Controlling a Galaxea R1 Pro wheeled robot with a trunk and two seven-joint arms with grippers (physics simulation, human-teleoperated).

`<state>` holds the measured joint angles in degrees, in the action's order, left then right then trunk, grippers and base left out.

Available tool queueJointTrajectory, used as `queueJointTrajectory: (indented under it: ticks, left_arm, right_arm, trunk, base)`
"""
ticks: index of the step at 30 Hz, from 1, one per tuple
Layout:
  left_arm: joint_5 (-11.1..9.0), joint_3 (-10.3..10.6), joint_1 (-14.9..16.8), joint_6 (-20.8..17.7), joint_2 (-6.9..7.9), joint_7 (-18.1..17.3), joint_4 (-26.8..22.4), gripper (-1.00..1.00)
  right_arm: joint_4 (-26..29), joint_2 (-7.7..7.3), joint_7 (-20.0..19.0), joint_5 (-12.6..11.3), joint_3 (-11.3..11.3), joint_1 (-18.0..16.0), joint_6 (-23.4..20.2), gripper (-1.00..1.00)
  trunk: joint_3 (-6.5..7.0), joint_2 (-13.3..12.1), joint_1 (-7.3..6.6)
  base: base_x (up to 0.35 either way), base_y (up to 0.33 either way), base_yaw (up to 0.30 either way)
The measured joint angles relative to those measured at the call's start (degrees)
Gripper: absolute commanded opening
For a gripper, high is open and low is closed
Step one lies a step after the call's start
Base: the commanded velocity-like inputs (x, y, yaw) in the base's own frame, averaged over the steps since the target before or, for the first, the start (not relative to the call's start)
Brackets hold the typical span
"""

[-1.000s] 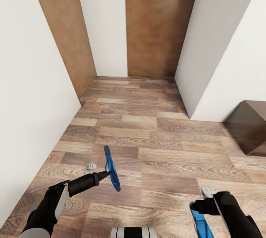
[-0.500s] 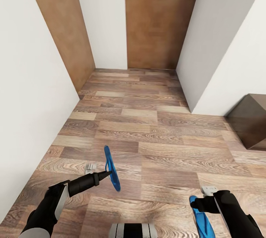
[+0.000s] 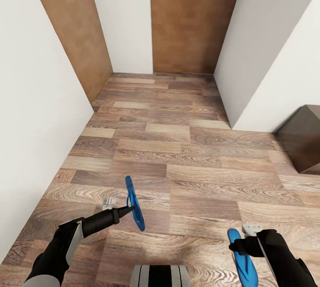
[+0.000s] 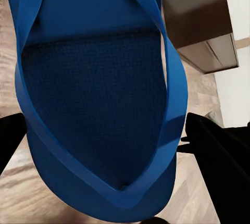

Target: In the bedroom, move the book from the bed onto either nightstand, and place the two sandals side by side next to the bed.

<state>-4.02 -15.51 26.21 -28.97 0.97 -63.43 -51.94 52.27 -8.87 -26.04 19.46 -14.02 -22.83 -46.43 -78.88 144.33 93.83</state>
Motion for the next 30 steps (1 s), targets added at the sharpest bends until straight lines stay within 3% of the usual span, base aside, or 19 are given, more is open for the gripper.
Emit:
queueJointTrajectory:
  ticks: [30]
  left_arm:
    - [0.0,-0.01,0.02,0.01,0.0,0.0,0.0,-1.0]
  right_arm:
    - [0.04,-0.04,0.04,-0.01,-0.02,0.0,0.07,1.0]
  trunk:
    - [-6.65,0.4,0.77]
  base:
    - [0.0,0.0,0.0]
